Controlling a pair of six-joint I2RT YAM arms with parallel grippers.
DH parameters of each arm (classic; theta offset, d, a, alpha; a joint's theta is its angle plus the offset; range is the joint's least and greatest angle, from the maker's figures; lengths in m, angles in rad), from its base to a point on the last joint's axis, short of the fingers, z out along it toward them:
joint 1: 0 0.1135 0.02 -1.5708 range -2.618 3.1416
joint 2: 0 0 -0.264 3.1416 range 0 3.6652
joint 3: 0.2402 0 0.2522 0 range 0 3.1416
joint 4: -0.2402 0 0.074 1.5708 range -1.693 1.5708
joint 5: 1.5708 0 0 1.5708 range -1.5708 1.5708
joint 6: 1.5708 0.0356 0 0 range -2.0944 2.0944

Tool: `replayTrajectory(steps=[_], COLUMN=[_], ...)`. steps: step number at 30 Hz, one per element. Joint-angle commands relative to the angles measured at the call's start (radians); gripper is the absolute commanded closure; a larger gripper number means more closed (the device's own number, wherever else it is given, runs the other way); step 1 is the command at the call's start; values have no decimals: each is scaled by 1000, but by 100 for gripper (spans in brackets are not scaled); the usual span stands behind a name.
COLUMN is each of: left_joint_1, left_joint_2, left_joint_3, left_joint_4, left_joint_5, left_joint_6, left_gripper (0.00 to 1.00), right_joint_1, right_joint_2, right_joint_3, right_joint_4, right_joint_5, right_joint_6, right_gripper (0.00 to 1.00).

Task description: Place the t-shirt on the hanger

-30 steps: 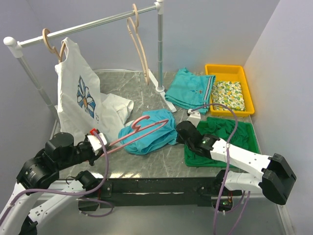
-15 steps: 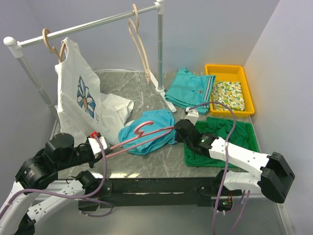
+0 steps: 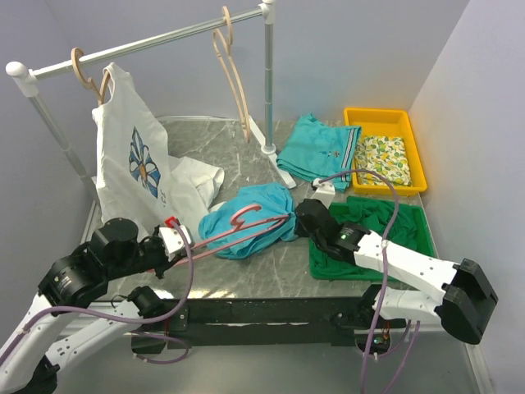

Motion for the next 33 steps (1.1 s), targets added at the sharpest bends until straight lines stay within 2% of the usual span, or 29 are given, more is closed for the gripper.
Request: replayTrajectory(steps=[1, 5, 11, 15, 18, 26, 29, 33], left_joint_1=[-5, -5, -3, -3, -3, -3, -5, -5], left_joint_2=[29, 49, 51, 40, 64, 106, 135, 140], left_joint_3=[-6, -20, -29, -37, -63, -186, -212, -239], left_joint_4=[94, 143, 212, 349, 423, 681, 735, 792], left_joint_5=[-20, -32, -39, -48, -11, -3, 72, 58], left_joint_6=[-3, -2, -2, -8, -40, -85, -117, -140], left_gripper=[99, 99, 99, 99, 99, 99, 99, 99], right_joint_1=[-6, 4, 30, 77, 100, 106, 108, 117], right_joint_2=[-44, -21, 64, 105, 122, 10, -39, -58], right_joint_3=[53, 128, 357, 521, 582, 492, 463, 484], right_joint_4=[14, 51, 70, 80, 64, 36, 40, 28], right_joint_5=[35, 22, -1, 7, 18, 71, 55, 22], right_joint_6=[-42, -136, -287, -364, -383, -359, -351, -363], right_gripper=[100, 100, 100, 100, 100, 100, 100, 100])
